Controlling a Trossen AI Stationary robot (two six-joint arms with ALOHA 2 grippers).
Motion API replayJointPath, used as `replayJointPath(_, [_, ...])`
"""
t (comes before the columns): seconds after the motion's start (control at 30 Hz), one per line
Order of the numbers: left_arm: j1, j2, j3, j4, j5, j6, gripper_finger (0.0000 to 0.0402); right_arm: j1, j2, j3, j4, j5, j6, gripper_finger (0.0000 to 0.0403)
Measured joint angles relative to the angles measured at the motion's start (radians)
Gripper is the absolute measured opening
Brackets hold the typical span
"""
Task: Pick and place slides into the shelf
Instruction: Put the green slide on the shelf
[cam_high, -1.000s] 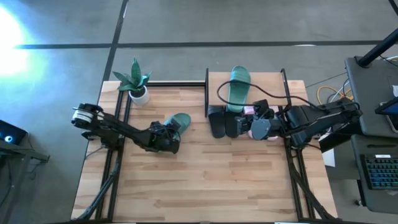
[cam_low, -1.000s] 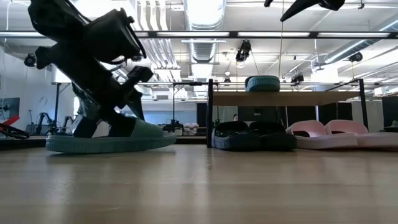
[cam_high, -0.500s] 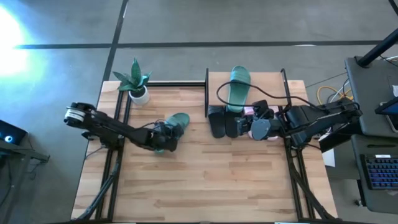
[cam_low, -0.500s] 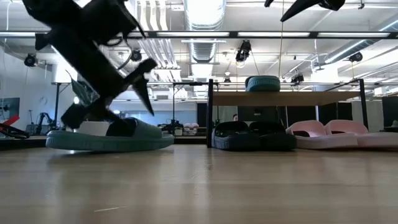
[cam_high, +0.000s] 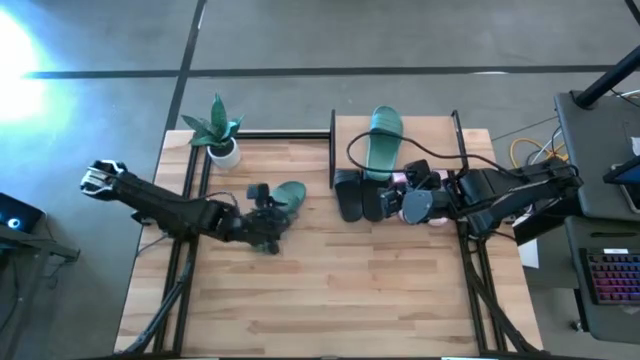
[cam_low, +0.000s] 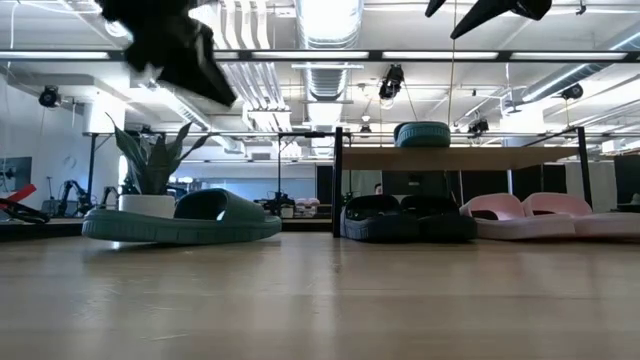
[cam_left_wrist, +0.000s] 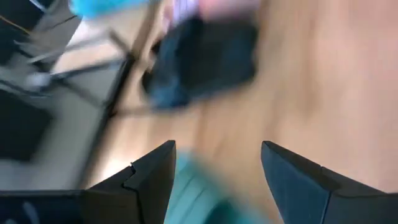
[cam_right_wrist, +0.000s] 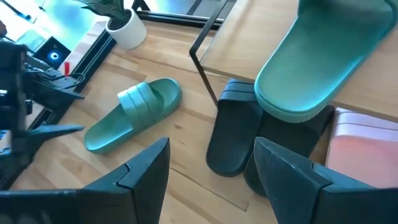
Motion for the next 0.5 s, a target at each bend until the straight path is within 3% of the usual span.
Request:
replayJointPath(0.13, [0.000, 0.113, 0.026, -0.254, -0.178, 0.033, 0.0221, -0.008, 0.000, -0.006, 0.001, 0.000, 0.000, 0.0224])
replayJointPath(0.2, [0.010, 0.172, 0.022, -0.277, -0.203, 0.044, 0.0221, -0.010, 0.000, -0.010, 0.000, 0.000, 0.001, 0.0224])
replayJointPath(0.33, [0.040, 0.295, 0.016, -0.272, -0.191, 0.034, 0.0221, -0.017, 0.000, -0.016, 0.000, 0.000, 0.017, 0.0224])
replayJointPath(0.5, [0.074, 0.390, 0.023, -0.271, -0.065, 0.004, 0.0221, -0.033, 0.000, -0.022, 0.000, 0.000, 0.027, 0.0224])
